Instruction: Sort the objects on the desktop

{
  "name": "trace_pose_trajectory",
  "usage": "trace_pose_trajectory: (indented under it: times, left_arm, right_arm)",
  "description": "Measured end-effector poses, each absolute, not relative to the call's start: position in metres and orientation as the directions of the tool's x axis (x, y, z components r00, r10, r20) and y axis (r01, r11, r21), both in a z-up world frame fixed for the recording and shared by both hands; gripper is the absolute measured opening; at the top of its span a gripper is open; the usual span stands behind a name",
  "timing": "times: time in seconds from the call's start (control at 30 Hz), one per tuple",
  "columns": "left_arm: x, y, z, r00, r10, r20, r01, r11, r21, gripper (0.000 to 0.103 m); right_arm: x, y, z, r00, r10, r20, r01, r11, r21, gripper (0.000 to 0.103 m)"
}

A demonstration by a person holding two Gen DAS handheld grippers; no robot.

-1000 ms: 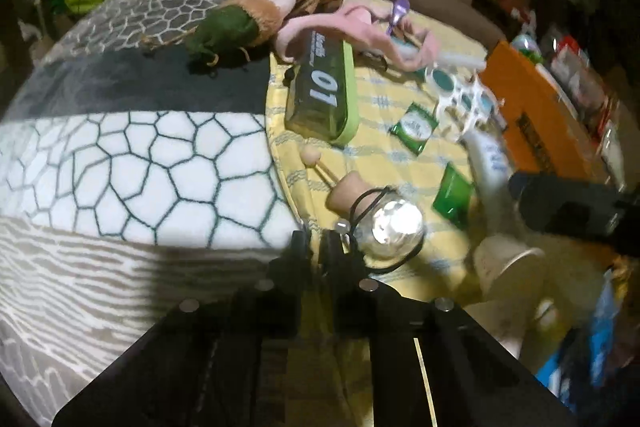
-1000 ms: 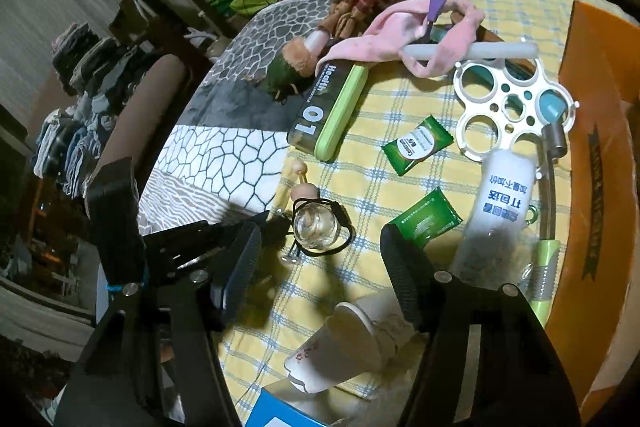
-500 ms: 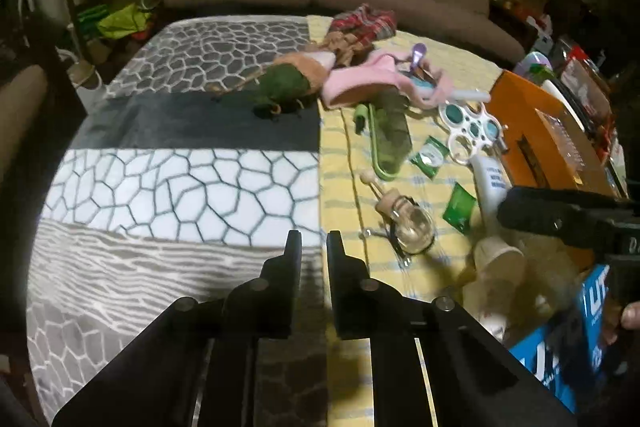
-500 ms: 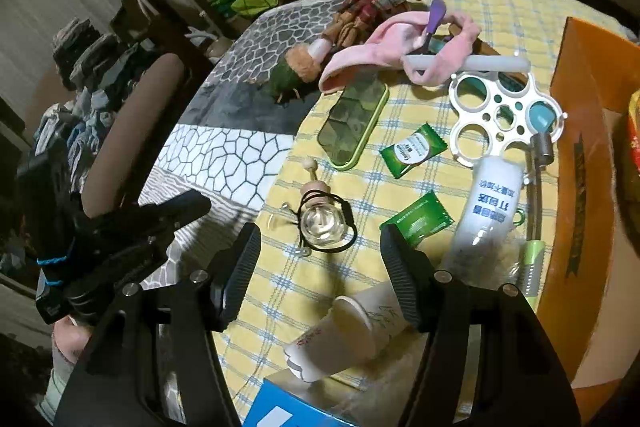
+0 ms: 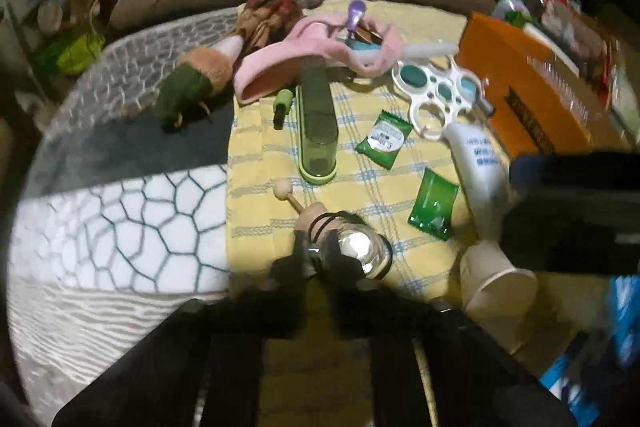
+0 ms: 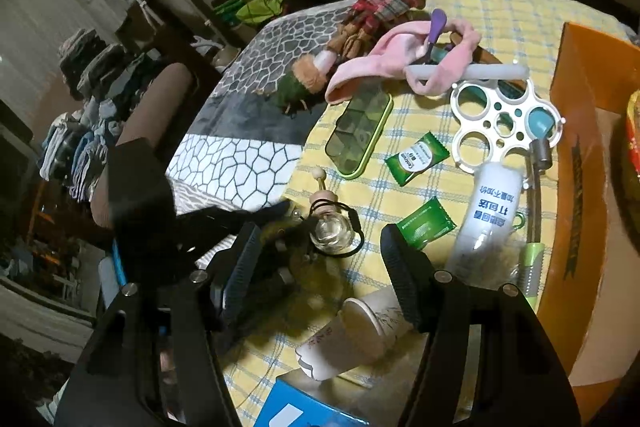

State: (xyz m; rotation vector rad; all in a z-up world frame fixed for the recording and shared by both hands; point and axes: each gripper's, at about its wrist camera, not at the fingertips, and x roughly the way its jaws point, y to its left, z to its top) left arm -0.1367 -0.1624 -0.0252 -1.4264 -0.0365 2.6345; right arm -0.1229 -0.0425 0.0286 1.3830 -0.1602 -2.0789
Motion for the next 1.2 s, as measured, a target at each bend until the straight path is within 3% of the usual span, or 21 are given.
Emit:
trace_pose_trajectory:
  times: [0.13, 0.33, 0.47, 0.7, 0.93, 1.03, 1.1, 1.2]
  left_arm:
    - [-0.127, -0.169, -0.021, -0.572, 0.135, -0.809, -0.08, -0.991, -0.109, 0.006]
    - [-0.109, -0.189, 0.012, -0.598, 0.327, -0.732, -0.092, -0.935, -0.343, 0.006]
    - [-0.093, -0.208, 0.056, -0.648, 0.381, -0.66, -0.111, -0.904, -0.414, 0.006]
    - [-0.066, -0.224, 0.114, -0.71, 0.354, -0.609, -0.139, -0.918, -0.372, 0.006]
    - [-0.056, -0.233, 0.112, -0.708, 0.321, -0.628, -0.113, -0.931, -0.348, 0.006]
    - [-0.055, -0.239, 0.105, -0.7, 0.327, -0.635, -0.101, -0.925, -0.366, 0.006]
    - [-0.055, -0.243, 0.101, -0.696, 0.328, -0.638, -0.092, -0.923, -0.374, 0.006]
    - [-0.054, -0.247, 0.098, -0.694, 0.332, -0.639, -0.087, -0.92, -0.383, 0.006]
  right_arm:
    - [-0.123, -0.041, 0.024, -0.25, -0.561, -0.789, 0.431, -0.794, 0.428, 0.06]
    - [-0.121, -0.034, 0.022, -0.253, -0.561, -0.788, 0.418, -0.798, 0.434, 0.061]
    - [-0.121, -0.031, 0.026, -0.265, -0.56, -0.785, 0.418, -0.8, 0.43, 0.061]
    - [-0.129, -0.045, 0.024, -0.263, -0.511, -0.819, 0.439, -0.819, 0.37, 0.063]
    - [-0.138, -0.114, -0.017, -0.226, -0.298, -0.927, 0.572, -0.811, 0.121, 0.063]
    - [-0.142, -0.13, -0.027, -0.196, -0.253, -0.947, 0.595, -0.798, 0.09, 0.062]
    - [-0.143, -0.138, -0.033, -0.195, -0.215, -0.957, 0.609, -0.791, 0.054, 0.059]
    - [-0.14, -0.147, -0.046, -0.186, -0.135, -0.973, 0.644, -0.765, -0.017, 0.034]
